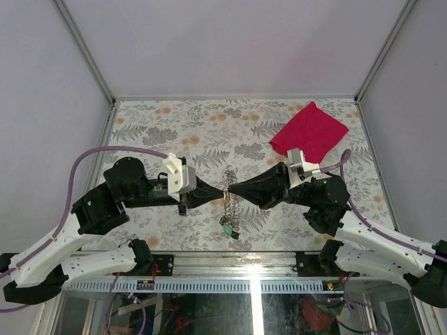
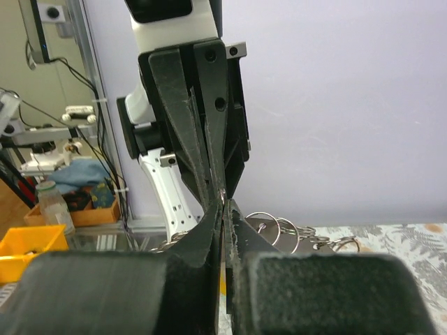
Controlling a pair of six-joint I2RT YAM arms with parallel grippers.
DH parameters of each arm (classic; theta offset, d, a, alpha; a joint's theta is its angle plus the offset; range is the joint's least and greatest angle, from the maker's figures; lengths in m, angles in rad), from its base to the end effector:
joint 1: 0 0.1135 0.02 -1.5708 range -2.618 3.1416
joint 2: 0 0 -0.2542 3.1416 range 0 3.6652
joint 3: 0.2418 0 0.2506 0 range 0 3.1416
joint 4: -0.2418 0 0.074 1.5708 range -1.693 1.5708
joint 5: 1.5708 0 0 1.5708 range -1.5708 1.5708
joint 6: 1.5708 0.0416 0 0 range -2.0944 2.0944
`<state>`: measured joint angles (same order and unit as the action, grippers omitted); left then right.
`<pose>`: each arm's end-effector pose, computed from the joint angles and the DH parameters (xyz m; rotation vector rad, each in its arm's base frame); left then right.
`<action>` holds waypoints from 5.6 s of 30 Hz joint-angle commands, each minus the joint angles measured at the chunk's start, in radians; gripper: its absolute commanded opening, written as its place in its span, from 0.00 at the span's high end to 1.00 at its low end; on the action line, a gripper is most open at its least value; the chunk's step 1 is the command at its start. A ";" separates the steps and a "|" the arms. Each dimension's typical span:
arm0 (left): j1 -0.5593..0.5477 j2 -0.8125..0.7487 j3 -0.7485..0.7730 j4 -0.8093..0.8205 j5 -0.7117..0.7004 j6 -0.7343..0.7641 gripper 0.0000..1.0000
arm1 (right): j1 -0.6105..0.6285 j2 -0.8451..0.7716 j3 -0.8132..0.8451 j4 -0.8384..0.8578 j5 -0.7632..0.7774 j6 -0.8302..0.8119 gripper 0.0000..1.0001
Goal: Put the keys on the keyring
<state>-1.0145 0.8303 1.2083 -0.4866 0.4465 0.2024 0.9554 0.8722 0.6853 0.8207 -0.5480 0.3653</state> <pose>0.0710 -0.1482 0.4346 1.2785 1.2187 -0.9742 0.0949 0.1717 0.3868 -0.8274 0.8003 1.4431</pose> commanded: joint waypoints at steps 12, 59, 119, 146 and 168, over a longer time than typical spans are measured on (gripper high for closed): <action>-0.005 -0.121 -0.075 0.285 -0.108 -0.081 0.73 | 0.001 0.007 0.027 0.232 0.035 0.051 1.00; -0.004 0.023 0.007 0.093 0.012 -0.075 1.00 | 0.001 -0.077 0.057 -0.017 0.041 -0.080 0.72; -0.015 0.302 0.372 -0.637 -0.070 0.121 1.00 | 0.001 0.163 0.145 -0.343 -0.197 -0.226 0.76; -0.021 0.230 0.327 -0.562 -0.019 0.129 0.77 | 0.001 0.106 0.159 -0.334 -0.188 -0.206 1.00; -0.020 0.250 0.314 -0.546 -0.015 0.139 0.86 | 0.001 0.038 0.172 -0.303 -0.167 -0.192 1.00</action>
<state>-1.0279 1.0798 1.5188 -1.0908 0.4129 0.3317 0.9554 0.9451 0.7883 0.4133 -0.7414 0.1589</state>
